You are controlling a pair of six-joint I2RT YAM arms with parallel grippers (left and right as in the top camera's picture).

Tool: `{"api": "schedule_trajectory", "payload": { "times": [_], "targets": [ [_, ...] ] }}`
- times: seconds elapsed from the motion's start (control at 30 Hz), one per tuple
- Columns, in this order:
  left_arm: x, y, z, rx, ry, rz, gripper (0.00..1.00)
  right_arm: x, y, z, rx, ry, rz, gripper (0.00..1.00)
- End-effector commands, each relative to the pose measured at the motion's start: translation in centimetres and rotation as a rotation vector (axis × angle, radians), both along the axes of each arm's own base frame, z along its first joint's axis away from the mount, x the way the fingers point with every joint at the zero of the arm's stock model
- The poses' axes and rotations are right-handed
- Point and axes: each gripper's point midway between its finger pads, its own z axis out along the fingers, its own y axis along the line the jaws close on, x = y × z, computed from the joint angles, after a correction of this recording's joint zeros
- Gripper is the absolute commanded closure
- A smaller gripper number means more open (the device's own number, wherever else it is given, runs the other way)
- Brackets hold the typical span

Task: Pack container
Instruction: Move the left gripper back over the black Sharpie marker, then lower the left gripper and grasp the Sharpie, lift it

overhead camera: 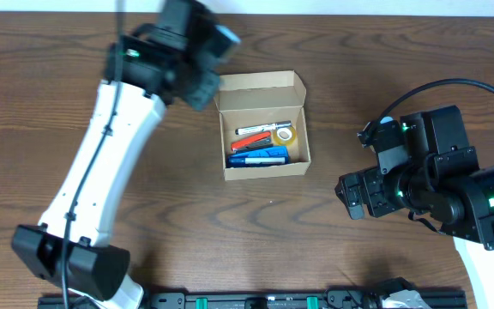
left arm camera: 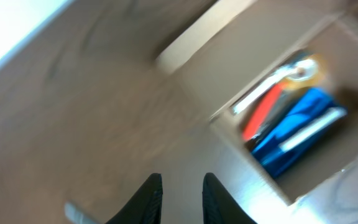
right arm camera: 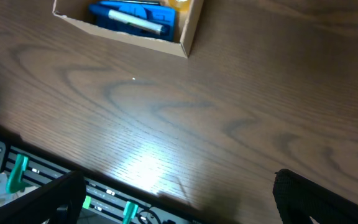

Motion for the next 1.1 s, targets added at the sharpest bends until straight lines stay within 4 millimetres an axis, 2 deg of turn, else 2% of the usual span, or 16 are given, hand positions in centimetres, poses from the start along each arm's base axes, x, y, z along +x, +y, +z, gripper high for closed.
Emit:
{"api": "schedule_trajectory", "payload": {
  "times": [0.0,0.3,0.37,0.5,0.6,0.7,0.83,0.93,1.07],
  "targets": [
    [0.6,5.2,-1.1,-0.023,0.069,0.247,0.80,-0.1,-0.1,0.1,0.002,-0.004,-0.002,0.01],
    [0.4,14.3,-3.2,-0.128,0.162,0.541,0.83,-0.1,-0.1,0.1,0.002,-0.004,-0.002,0.01],
    [-0.4,16.3,-4.7,-0.127,0.204,0.604,0.84,-0.1,-0.1,0.1,0.002,-0.004,-0.002,0.01],
    [-1.5,18.3,-7.7,-0.127,0.267,0.675,0.85,-0.1,-0.1,0.1,0.002,-0.004,-0.002,0.01],
    [-2.2,19.5,-11.0,-0.143,0.303,0.757,0.83,-0.1,-0.1,0.1,0.002,-0.004,-0.002,0.01],
    [-2.6,20.3,-13.3,-0.152,0.314,0.825,0.78,-0.1,-0.1,0.1,0.002,-0.004,-0.002,0.01],
    [-3.2,21.5,-16.5,-0.149,0.306,0.918,0.64,-0.1,-0.1,0.1,0.002,-0.004,-0.002,0.01],
    [-3.8,22.6,-18.2,-0.115,0.288,0.984,0.50,-0.1,-0.1,0.1,0.002,-0.004,-0.002,0.01],
    [-3.9,23.6,-19.6,-0.071,0.246,1.017,0.40,-0.1,-0.1,0.1,0.002,-0.004,-0.002,0.01]
  ]
}}
